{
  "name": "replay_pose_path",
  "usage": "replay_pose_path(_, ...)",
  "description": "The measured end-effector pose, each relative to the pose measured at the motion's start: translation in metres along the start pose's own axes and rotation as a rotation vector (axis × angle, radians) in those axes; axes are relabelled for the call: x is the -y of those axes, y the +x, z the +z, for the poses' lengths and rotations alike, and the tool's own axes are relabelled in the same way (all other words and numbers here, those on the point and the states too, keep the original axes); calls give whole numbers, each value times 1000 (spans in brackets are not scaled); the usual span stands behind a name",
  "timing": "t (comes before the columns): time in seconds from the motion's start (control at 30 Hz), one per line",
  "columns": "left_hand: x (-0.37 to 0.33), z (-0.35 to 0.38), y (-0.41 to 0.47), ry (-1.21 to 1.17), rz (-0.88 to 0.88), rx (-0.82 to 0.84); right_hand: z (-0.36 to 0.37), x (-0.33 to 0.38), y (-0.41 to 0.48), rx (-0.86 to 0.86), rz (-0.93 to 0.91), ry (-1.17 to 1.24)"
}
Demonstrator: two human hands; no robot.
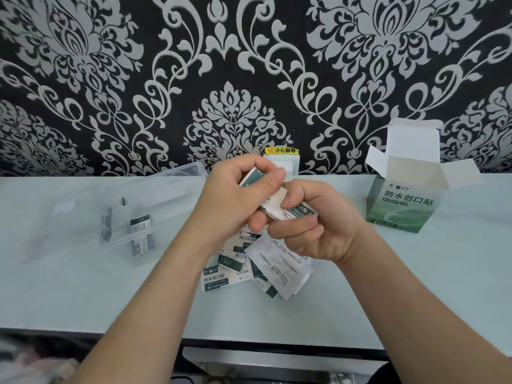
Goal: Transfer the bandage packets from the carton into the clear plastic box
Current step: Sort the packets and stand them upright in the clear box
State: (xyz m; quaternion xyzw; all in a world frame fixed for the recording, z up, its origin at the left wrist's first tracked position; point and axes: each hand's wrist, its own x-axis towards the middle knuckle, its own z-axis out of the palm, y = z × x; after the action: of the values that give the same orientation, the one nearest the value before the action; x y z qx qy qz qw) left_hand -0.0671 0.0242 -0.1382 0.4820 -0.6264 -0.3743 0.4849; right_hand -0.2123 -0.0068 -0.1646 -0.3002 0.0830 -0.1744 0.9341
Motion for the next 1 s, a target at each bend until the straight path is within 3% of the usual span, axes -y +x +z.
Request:
replay_pose_path(0.07, 3, -6, 2, 58, -23, -69, 5, -1, 0, -153, -44, -205)
replay_pose_path(0.2, 7, -20, 7, 263, -70, -151, 17, 1, -6, -583, -195, -870)
replay_pose_path(0.37, 6, -23, 7, 423, -117, -216, 37, -10, 13, -854, -345, -1692)
replay_pose_path(0.6, 10, -38, 9, 96, -262, -225, 43, -13, 26, -815, -429, -1687)
replay_pose_path(0.77, 10, -48, 5, 24, -298, -218, 49, -18, 39, -826, -457, -1745)
replay_pose_path(0.9, 10, -59, 0, -22, -283, -111, 46, -15, 47, -719, -439, -1359)
replay_pose_path(1.0, 10, -69, -7, -53, -192, -31, 47, -12, 47, -614, -382, -1212)
